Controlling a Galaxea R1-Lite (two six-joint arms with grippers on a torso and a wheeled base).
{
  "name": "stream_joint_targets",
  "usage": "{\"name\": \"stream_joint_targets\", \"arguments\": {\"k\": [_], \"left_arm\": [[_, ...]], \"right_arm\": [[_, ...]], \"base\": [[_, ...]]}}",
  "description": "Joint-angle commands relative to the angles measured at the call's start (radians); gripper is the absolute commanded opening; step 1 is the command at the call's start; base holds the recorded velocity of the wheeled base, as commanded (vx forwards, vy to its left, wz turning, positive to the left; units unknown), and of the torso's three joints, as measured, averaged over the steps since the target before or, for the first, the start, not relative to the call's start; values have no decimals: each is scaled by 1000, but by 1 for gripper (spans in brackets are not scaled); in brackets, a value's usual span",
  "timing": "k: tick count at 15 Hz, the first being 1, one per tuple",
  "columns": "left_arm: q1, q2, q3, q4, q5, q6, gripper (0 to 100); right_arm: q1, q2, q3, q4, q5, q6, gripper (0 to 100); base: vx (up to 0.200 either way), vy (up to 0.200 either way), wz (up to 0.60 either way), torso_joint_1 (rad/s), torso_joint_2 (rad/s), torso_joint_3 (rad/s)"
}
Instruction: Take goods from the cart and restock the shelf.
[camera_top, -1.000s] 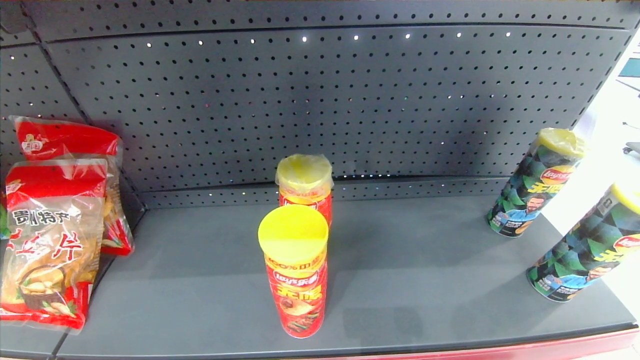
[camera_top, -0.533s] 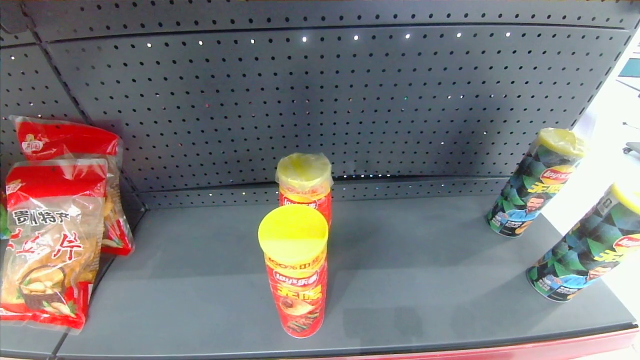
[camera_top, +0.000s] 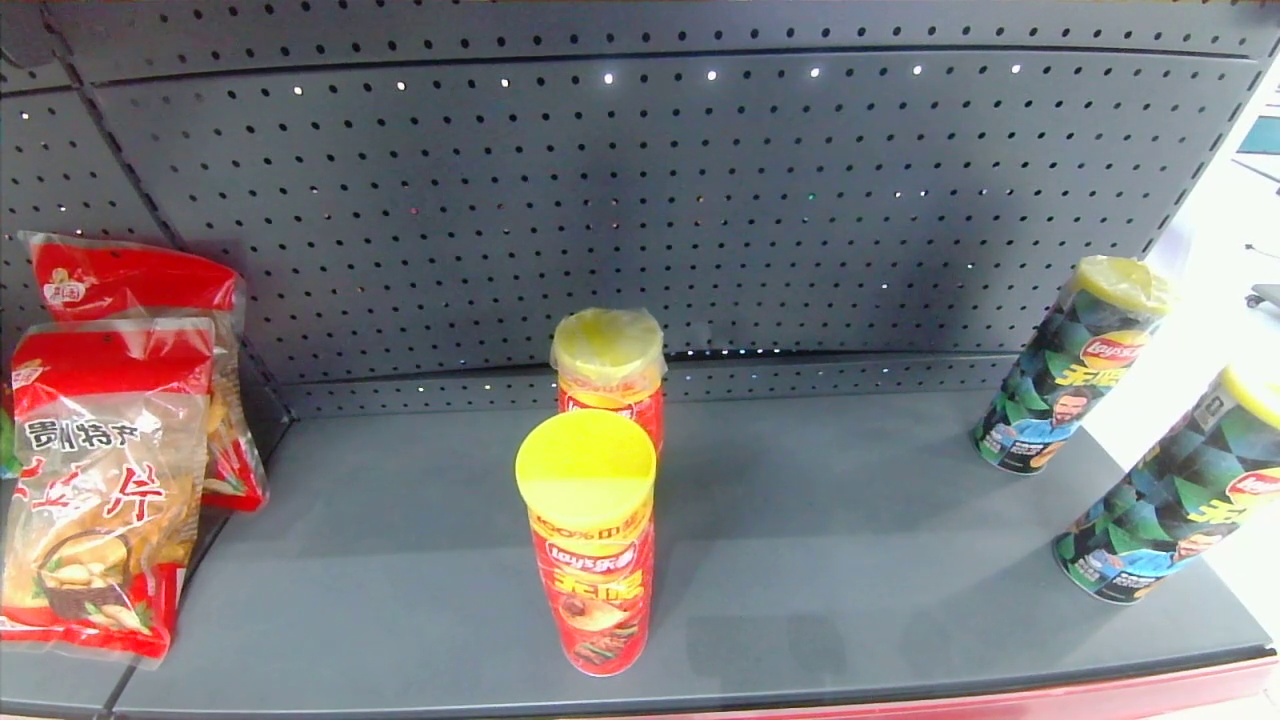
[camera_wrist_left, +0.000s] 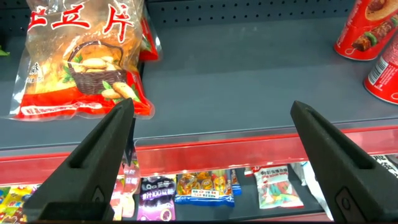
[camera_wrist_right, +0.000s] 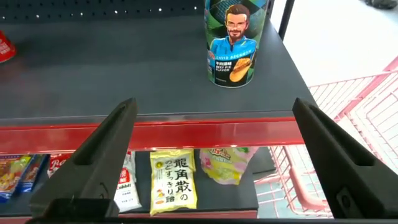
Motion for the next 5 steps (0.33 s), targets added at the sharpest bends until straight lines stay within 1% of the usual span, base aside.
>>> {"name": "stream_joint_targets", "arguments": {"k": [1, 5], "left_arm": [[0, 0, 0, 0, 0, 0, 100], [0, 0, 0, 0, 0, 0, 100]], "right_arm": [[-1, 3, 1, 1, 1, 3, 100], [0, 2, 1, 1, -1, 0, 100]], "base": [[0, 0, 0, 0, 0, 0], [0, 0, 0, 0, 0, 0]]}}
